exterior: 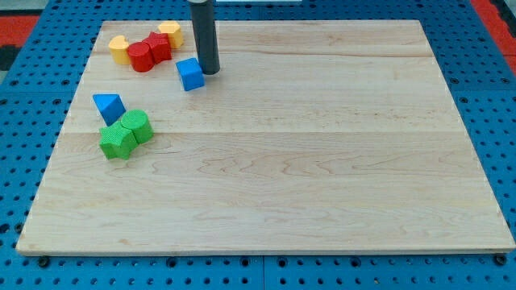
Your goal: Move the blue cube into the blue triangle
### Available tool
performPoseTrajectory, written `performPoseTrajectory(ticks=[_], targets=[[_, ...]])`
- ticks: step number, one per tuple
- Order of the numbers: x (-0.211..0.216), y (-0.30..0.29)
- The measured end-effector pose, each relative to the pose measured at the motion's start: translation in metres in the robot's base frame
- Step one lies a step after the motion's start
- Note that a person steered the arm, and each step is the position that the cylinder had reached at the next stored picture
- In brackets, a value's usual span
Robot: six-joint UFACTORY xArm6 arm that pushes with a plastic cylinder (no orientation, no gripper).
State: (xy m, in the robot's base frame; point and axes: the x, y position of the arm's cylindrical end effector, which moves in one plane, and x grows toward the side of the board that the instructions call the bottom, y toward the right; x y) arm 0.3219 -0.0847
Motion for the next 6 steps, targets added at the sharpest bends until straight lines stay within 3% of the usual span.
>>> performPoseTrajectory(ticks=[2,3,4,5,6], targets=[[0.078,-0.023],[0.052,0.002],[-0.026,0.018],[-0.054,-0.003],[-0.039,-0.018]])
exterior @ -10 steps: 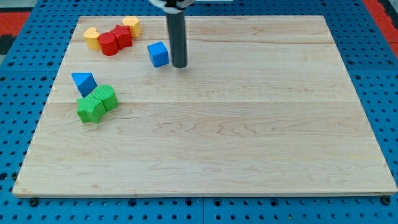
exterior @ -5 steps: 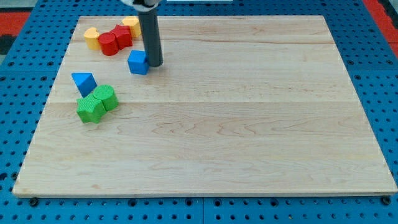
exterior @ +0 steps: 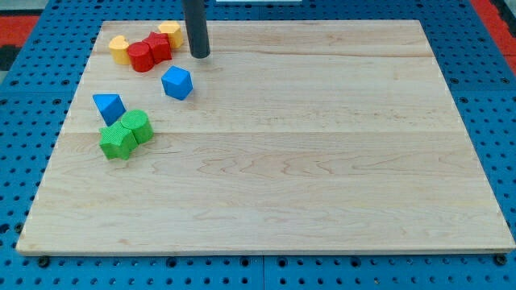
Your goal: Move the blue cube into the blue triangle
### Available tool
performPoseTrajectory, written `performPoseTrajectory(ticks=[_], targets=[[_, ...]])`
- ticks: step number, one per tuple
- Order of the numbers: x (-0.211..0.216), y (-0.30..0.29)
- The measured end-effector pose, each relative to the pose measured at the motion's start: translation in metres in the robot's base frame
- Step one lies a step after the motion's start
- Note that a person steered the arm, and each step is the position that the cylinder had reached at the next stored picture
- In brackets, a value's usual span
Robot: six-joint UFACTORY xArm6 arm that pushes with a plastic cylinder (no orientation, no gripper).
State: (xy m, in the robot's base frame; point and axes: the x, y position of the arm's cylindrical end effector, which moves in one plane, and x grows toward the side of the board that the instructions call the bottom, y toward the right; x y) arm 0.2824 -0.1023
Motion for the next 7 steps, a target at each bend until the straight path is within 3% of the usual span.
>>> performPoseTrajectory(ticks=[4,7], targets=[[0.088,-0.076],[0.090,-0.081]])
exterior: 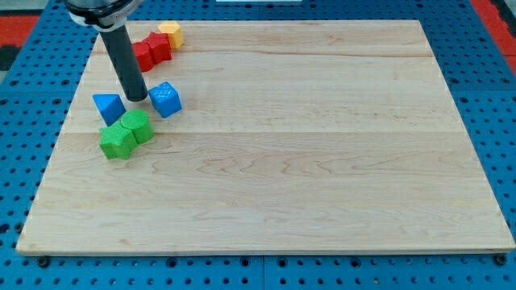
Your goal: Move the blue cube into the blue triangle
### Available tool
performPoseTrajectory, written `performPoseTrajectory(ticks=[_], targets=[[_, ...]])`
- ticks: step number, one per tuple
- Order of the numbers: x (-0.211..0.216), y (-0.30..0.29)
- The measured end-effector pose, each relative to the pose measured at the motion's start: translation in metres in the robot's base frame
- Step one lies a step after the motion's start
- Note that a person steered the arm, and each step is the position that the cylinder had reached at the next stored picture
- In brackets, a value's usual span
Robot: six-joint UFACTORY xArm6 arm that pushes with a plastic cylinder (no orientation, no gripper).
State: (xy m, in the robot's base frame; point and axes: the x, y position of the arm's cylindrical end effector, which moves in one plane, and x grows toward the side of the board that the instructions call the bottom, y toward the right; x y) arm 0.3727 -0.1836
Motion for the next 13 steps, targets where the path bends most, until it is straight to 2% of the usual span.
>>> performPoseTrajectory(ticks=[1,2,5,7,13], targets=[[-0.022,0.018],[-0.019,0.062],[-0.014,0.104],[0.006,0.088],[0.022,0.003]])
